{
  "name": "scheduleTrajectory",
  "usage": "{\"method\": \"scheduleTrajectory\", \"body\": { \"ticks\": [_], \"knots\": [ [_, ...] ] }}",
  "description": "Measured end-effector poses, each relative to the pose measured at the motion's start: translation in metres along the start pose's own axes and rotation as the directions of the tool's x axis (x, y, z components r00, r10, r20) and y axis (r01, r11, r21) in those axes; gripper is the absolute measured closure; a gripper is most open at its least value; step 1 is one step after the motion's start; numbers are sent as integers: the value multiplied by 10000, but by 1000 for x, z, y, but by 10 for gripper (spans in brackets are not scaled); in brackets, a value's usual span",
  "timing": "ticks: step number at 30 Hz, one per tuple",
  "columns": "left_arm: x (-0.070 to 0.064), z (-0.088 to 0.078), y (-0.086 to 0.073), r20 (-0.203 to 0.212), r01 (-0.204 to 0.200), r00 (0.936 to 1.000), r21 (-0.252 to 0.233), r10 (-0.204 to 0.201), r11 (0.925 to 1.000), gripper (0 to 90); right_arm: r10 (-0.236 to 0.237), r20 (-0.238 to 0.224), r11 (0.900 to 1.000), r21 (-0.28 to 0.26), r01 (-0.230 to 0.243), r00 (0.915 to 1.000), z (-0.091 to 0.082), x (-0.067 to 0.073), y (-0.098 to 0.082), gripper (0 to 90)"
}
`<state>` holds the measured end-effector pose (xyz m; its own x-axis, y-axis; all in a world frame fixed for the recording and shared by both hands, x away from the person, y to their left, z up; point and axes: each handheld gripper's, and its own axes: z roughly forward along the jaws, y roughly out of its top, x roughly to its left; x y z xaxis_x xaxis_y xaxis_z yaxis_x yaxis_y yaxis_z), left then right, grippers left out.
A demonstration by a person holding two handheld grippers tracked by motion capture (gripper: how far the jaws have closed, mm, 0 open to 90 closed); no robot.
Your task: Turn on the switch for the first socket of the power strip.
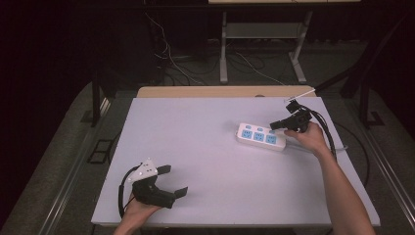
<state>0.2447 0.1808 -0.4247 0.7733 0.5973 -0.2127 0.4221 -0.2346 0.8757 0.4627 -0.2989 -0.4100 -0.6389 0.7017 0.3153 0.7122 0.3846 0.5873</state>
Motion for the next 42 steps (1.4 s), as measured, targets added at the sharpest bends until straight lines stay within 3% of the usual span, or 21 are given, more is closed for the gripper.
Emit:
{"method": "scheduleTrajectory", "body": {
  "ticks": [17,25,31,36,42],
  "knots": [
    [1,1,0,-22,-34,10000,70,34,10000,0,372,-315,9986,-355,-383,9988,5,-7,-11,896],
    [-1,2,0,-2,-39,10000,72,39,10000,0,-19,169,9998,-206,22,9999,7,0,-10,899],
    [-1,2,0,21,-88,10000,102,87,9999,0,46,191,9990,-450,-37,9998,7,0,-14,900],
    [-1,2,-1,27,-102,9999,113,102,9999,0,419,-39,9960,-787,-420,9991,8,-3,-19,900],
    [-2,3,-1,40,-118,9999,129,118,9998,0,421,-12,9964,-741,-421,9991,8,-3,-19,900]
  ]
}}
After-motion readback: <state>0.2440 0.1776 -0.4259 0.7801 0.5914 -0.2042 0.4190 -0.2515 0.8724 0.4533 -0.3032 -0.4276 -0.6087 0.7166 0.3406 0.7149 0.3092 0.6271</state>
